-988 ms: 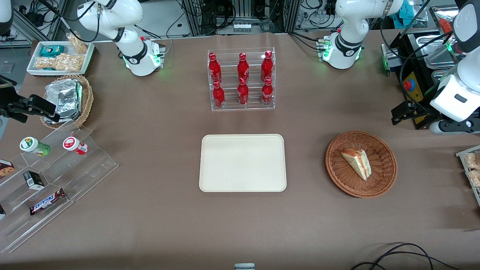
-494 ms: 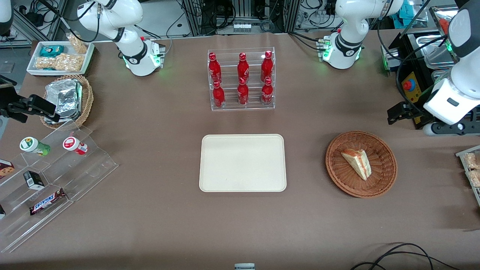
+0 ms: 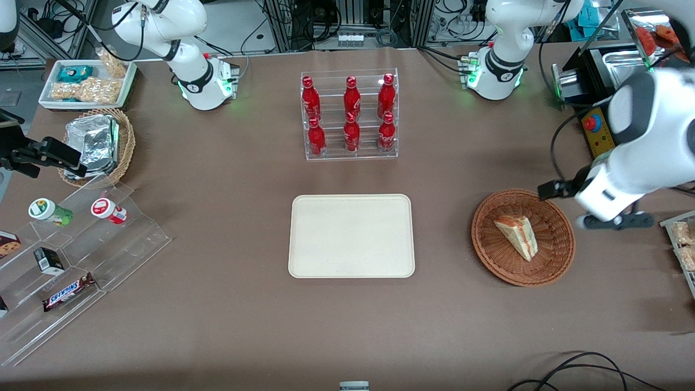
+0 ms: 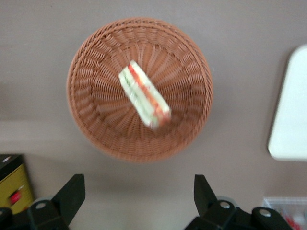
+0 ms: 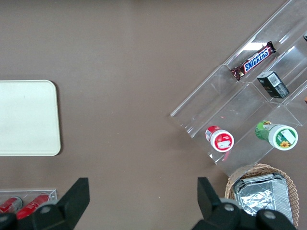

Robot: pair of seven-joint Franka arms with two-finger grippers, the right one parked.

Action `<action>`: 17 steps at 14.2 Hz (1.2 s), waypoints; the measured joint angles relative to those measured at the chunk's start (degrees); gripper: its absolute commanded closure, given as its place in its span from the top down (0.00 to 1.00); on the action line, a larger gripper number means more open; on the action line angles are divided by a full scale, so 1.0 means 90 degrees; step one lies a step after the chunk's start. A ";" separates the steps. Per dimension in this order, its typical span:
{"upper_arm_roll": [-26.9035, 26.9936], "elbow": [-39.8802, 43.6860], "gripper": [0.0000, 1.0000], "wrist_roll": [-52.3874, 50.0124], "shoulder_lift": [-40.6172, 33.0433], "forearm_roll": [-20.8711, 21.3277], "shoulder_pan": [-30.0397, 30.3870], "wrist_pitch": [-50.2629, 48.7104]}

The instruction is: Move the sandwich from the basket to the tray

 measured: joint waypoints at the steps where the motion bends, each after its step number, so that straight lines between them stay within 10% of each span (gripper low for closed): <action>1: 0.0000 -0.0407 1.00 -0.0340 0.0045 0.0002 -0.0002 0.0611; 10: 0.0008 -0.2114 0.94 -0.4857 0.0654 0.0007 0.0003 0.3858; 12: 0.0008 -0.2101 0.19 -0.5228 0.0907 0.0005 0.0004 0.3990; 17: 0.0007 -0.1906 0.07 -0.5292 0.0990 0.0019 0.0002 0.3522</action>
